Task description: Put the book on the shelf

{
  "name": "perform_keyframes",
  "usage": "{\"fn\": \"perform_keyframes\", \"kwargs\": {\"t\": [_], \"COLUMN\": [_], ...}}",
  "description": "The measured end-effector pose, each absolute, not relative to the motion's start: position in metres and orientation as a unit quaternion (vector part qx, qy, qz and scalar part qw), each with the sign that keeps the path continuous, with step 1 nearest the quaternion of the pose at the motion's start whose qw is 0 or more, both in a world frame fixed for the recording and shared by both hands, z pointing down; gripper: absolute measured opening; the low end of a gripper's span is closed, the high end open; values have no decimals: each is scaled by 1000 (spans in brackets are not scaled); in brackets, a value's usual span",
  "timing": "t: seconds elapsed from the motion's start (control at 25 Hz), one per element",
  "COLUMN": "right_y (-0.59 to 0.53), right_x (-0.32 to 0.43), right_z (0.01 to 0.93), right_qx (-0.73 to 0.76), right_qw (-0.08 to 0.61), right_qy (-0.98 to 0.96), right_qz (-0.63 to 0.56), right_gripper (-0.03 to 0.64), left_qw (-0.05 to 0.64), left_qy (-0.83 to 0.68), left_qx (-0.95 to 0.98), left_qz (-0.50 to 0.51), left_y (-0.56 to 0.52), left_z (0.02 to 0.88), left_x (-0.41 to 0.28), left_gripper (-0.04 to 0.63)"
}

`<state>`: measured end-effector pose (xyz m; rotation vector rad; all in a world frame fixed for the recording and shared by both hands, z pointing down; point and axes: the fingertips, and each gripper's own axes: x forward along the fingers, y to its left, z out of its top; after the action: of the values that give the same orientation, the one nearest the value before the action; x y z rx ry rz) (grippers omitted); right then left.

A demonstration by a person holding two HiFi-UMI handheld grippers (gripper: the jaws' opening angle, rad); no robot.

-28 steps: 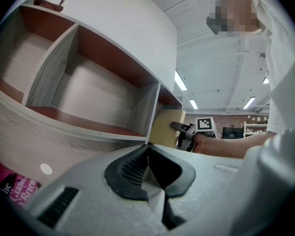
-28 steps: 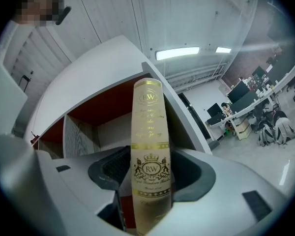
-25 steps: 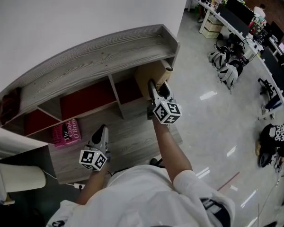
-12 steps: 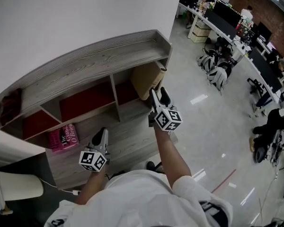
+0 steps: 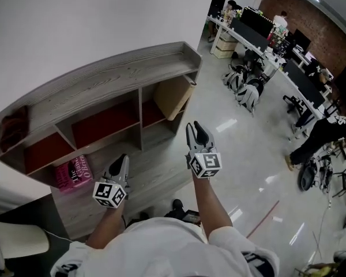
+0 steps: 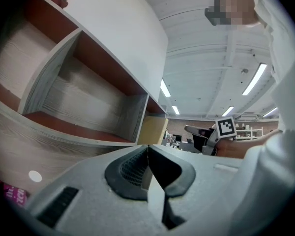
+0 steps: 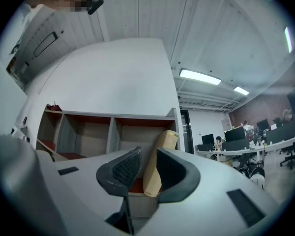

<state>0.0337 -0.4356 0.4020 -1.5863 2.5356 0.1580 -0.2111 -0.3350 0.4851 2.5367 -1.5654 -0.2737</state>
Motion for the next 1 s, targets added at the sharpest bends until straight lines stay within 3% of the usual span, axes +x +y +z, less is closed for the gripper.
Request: {"fn": "perform_keyframes", "kwargs": {"t": [0.32,0.6,1.0], "right_y": [-354,-294,-209], "right_x": [43,70,137], "right_z": [373,363,406], "right_qx": [-530,-526,-530], "right_qw": [59,84,63], "right_qy": [840,839,843], "right_qz": [97,109,70], "right_gripper": [28,16,15], "left_qw": [57,36,1], "left_qy": [-481,-473,-489], "left_qx": [868,872,867], "left_qz": [-108,-116,-95], "left_y": [-319,-292,-206], "left_z": [464,445,433], "left_x": [-187,-153,-84], "left_gripper": [18,17,18]}}
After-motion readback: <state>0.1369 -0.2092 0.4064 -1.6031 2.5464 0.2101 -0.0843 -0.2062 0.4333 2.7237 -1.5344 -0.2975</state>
